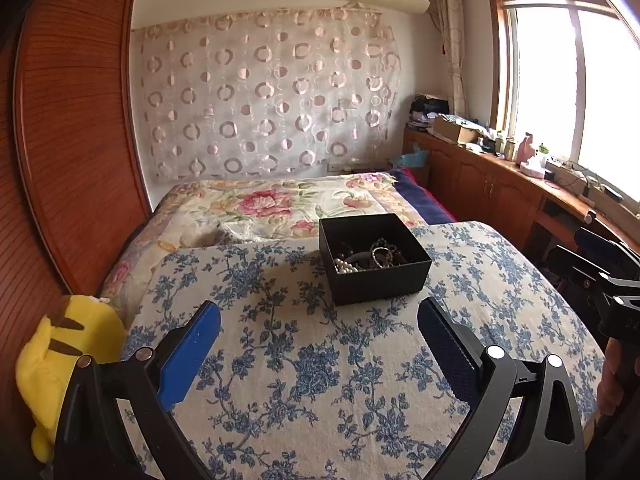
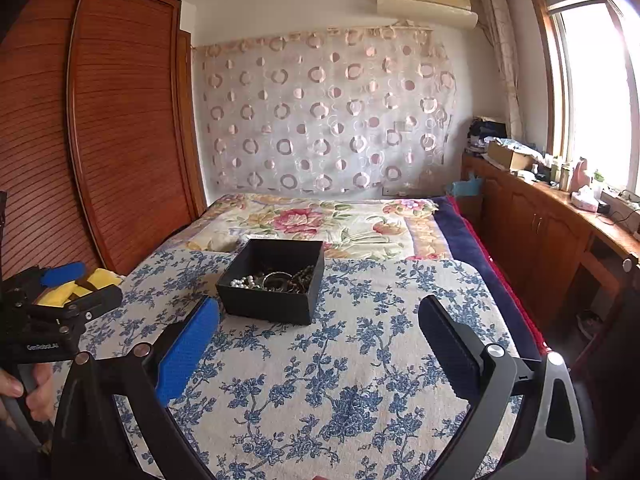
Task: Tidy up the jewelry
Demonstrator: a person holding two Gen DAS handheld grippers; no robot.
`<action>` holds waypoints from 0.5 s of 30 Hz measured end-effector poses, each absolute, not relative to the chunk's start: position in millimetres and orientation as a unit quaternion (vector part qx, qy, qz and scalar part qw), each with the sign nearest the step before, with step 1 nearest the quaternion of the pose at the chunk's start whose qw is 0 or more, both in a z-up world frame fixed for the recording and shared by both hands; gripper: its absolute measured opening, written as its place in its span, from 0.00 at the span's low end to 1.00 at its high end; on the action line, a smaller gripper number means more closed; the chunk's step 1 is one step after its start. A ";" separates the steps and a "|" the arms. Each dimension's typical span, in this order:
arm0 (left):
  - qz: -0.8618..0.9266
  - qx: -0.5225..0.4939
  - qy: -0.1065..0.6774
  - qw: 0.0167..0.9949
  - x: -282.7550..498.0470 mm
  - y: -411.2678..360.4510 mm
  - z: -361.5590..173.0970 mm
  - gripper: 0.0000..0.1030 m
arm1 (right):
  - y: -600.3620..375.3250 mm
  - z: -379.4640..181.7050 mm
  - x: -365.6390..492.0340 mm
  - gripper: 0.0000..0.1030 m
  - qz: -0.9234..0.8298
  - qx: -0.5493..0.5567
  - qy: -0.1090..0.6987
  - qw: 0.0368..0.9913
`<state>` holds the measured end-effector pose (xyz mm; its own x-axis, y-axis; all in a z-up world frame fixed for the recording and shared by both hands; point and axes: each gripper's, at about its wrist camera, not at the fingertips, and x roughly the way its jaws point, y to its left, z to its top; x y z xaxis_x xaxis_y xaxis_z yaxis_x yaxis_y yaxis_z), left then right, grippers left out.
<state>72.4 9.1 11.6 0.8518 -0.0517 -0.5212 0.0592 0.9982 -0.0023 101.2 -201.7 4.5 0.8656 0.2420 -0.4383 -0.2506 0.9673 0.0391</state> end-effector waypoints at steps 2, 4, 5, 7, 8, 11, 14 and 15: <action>-0.029 0.007 0.269 0.963 70.2 9.4 10.8 0.93 | -201.4 4.6 100.9 0.98 0.128 -0.010 0.224 0.966; -0.026 0.007 0.267 0.963 69.2 8.9 10.2 0.93 | -200.9 2.9 101.6 0.98 0.129 -0.010 0.226 0.966; -0.026 0.007 0.267 0.963 69.3 8.9 10.2 0.93 | -200.9 2.6 101.0 0.98 0.128 -0.010 0.225 0.966; -0.025 0.006 0.267 0.963 69.4 8.6 10.4 0.93 | -200.3 1.8 101.1 0.98 0.127 -0.010 0.225 0.966; -0.025 0.005 0.268 0.963 69.3 8.7 10.3 0.93 | -200.4 1.9 101.1 0.98 0.127 -0.009 0.225 0.966; -0.025 0.004 0.267 0.963 68.9 8.4 10.9 0.93 | -200.7 0.1 101.2 0.98 0.127 -0.008 0.227 0.966; -0.026 0.002 0.267 0.963 68.4 8.6 10.9 0.93 | -200.9 -0.6 99.9 0.98 0.129 -0.007 0.227 0.965; -0.026 0.003 0.267 0.963 68.5 8.6 10.8 0.93 | -200.6 -0.6 99.7 0.98 0.129 -0.007 0.227 0.965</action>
<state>68.5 8.6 10.8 0.8563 -0.0485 -0.5141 0.0517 0.9986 -0.0081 99.7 -200.6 -0.6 0.8637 0.2466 -0.4395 -0.2526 0.9665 0.0461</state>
